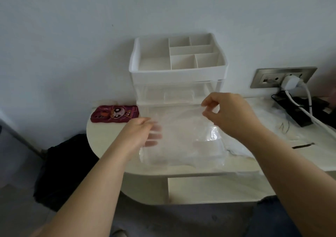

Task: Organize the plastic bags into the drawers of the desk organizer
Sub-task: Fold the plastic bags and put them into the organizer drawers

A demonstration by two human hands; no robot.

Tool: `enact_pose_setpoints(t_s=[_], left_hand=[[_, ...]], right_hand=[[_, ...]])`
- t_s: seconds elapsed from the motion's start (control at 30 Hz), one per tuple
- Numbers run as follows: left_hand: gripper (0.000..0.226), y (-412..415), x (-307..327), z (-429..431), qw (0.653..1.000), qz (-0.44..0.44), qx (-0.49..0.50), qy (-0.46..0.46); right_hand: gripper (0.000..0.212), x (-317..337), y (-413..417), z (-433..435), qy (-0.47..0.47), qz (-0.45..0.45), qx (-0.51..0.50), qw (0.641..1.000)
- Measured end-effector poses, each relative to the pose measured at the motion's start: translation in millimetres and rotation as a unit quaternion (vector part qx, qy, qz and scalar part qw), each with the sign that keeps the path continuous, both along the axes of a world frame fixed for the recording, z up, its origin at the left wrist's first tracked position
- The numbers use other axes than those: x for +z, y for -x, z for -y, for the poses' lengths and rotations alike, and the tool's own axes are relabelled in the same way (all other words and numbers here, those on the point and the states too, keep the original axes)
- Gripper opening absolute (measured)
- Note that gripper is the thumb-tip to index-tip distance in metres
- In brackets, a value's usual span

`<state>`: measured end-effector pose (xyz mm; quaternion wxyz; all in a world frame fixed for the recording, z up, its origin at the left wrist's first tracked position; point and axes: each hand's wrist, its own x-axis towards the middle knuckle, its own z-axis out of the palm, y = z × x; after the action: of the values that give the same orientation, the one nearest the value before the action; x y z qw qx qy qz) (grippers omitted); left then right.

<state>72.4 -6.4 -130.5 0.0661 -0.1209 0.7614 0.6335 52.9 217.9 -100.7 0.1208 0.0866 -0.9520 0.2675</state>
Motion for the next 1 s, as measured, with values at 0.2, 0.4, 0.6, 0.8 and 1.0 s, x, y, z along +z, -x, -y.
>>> enact_pose_setpoints(t_s=[0.2,0.4,0.6,0.8,1.0], left_hand=[[0.024,9,-5,-11,0.999,0.014,0.042,0.004],[0.026,10,-6,-14,0.996,0.011,0.016,0.085],[0.020,8,-12,-13,0.977,-0.033,-0.026,0.209],[0.045,3,-19,-12,0.874,-0.113,-0.026,0.473],[0.033,-1,-13,-22,0.824,-0.232,-0.037,0.515]], right_hand=[[0.019,-12,-7,17,0.013,-0.108,0.075,0.991],[0.041,-45,-18,34,-0.137,0.126,0.176,0.967],[0.040,-52,-19,44,-0.162,0.138,0.170,0.962],[0.034,-52,-20,58,-0.107,0.112,0.200,0.967],[0.044,-59,-21,61,-0.169,0.140,0.218,0.951]])
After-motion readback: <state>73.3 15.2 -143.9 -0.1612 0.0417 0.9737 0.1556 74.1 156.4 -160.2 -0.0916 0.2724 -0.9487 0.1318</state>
